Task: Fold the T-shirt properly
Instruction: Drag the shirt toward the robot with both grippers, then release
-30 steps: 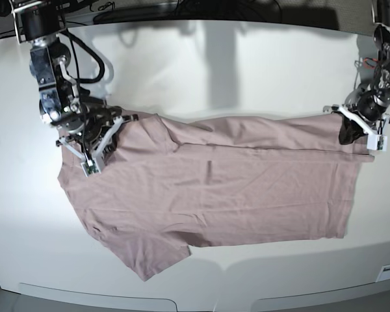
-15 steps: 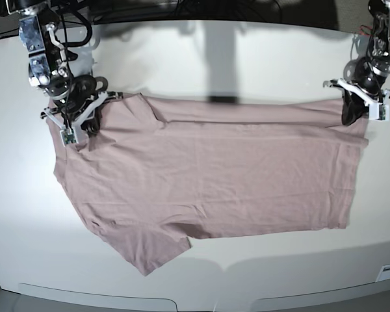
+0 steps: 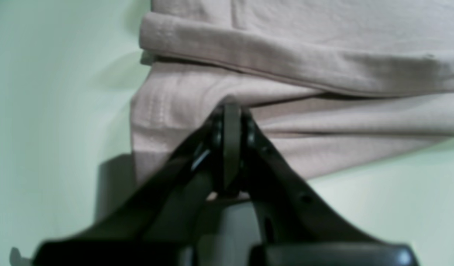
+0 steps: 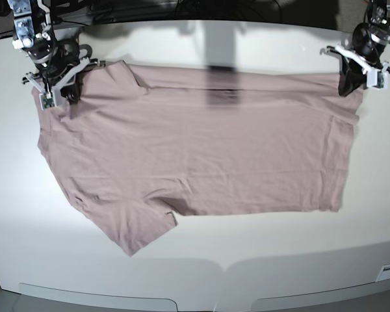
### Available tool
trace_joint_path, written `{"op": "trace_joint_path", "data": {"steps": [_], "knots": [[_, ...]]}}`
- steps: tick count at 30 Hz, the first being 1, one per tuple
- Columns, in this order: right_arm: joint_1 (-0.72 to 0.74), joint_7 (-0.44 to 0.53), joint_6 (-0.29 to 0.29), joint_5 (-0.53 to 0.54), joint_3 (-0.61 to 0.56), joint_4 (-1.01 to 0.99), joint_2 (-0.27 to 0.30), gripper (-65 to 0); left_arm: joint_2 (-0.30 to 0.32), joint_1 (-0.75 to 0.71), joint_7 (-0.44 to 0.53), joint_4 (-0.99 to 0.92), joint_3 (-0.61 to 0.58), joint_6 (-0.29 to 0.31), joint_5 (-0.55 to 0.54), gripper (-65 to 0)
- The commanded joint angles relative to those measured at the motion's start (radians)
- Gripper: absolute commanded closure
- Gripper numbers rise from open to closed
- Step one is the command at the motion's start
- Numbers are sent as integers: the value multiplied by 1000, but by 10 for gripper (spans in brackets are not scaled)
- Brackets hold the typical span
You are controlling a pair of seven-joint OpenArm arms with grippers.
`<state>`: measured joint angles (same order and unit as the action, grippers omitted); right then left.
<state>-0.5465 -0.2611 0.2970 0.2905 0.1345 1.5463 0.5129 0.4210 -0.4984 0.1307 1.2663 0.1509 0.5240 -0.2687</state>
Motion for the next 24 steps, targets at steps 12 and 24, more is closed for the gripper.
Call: {"op": "trace_joint_path", "data": {"steps": [12,24], "knots": [[-161,-57,-27,-30,50,92,-3,0,-57,-248,-181,126,167,-23,85,0],[-222,-64,-28,-55,50,167,-6,0,-91,-345,-183,288,217,29,85,0]]}}
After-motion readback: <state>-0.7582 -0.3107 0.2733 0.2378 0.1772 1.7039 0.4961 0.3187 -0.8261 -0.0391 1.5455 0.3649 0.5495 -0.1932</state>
